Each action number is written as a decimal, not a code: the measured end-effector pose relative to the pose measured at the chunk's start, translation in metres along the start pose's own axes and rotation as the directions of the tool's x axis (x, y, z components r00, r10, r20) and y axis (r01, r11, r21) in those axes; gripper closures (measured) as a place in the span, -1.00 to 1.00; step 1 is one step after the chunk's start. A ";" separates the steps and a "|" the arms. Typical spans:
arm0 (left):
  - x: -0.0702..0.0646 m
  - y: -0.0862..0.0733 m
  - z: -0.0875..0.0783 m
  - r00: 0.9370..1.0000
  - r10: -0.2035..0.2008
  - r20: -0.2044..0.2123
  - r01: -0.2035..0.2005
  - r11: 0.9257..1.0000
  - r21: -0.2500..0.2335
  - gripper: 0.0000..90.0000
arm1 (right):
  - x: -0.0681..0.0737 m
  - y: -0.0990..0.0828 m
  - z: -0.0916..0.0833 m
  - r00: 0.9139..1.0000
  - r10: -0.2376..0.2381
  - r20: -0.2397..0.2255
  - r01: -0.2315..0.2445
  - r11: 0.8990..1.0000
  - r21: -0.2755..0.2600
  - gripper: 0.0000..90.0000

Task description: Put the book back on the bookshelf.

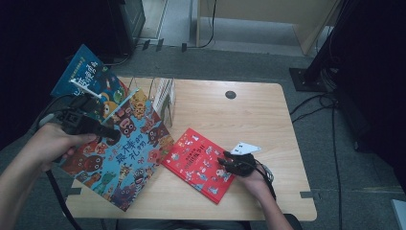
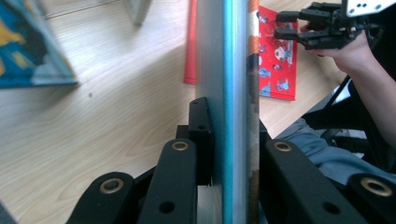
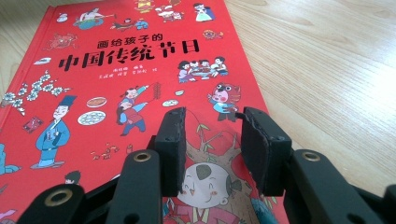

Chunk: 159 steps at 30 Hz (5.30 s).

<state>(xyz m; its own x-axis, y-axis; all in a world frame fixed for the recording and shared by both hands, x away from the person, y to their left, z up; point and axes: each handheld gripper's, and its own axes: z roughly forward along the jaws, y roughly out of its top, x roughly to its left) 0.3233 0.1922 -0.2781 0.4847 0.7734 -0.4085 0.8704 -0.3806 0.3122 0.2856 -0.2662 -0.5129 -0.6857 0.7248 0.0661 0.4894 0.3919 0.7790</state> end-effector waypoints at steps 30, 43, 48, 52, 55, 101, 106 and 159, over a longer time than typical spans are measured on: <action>0.086 -0.021 -0.067 0.952 -0.288 -0.104 0.269 0.949 -0.164 0.79 | 0.002 0.003 0.004 1.000 -0.016 -0.005 0.017 1.000 0.017 0.33; 0.092 0.001 -0.082 0.935 -0.329 -0.130 0.300 0.932 -0.202 0.79 | 0.002 0.003 0.004 1.000 -0.021 -0.002 0.021 1.000 0.014 0.35; 0.094 0.011 -0.087 0.928 -0.348 -0.129 0.316 0.923 -0.218 0.80 | 0.002 0.003 0.004 1.000 -0.023 -0.001 0.023 1.000 0.013 0.35; 0.092 0.022 -0.087 0.925 -0.349 -0.147 0.312 0.922 -0.229 0.79 | 0.002 0.003 0.004 1.000 -0.022 -0.001 0.022 1.000 0.013 0.36; 0.092 0.031 -0.086 0.921 -0.358 -0.153 0.317 0.918 -0.240 0.80 | 0.002 0.003 0.004 1.000 -0.022 0.000 0.022 1.000 0.013 0.36; 0.113 0.095 -0.050 0.943 -0.312 -0.118 0.278 0.930 -0.239 0.37 | 0.003 -0.003 -0.001 1.000 0.002 0.016 -0.002 1.000 0.000 0.31; 0.106 0.089 -0.066 0.945 -0.299 -0.136 0.253 0.927 -0.278 0.22 | 0.000 -0.003 -0.003 1.000 0.027 0.003 -0.027 1.000 0.005 0.33; 0.037 0.016 0.099 1.000 0.007 0.016 -0.003 0.980 -0.197 0.29 | -0.020 -0.030 -0.038 0.997 0.081 0.016 -0.081 0.997 -0.004 0.41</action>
<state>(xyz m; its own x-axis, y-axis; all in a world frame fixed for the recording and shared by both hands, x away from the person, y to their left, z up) 0.3639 0.1645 -0.3734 0.4917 0.7626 -0.4203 0.8350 -0.2760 0.4761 0.2642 -0.3135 -0.5140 -0.6348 0.7635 0.1189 0.5414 0.3296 0.7734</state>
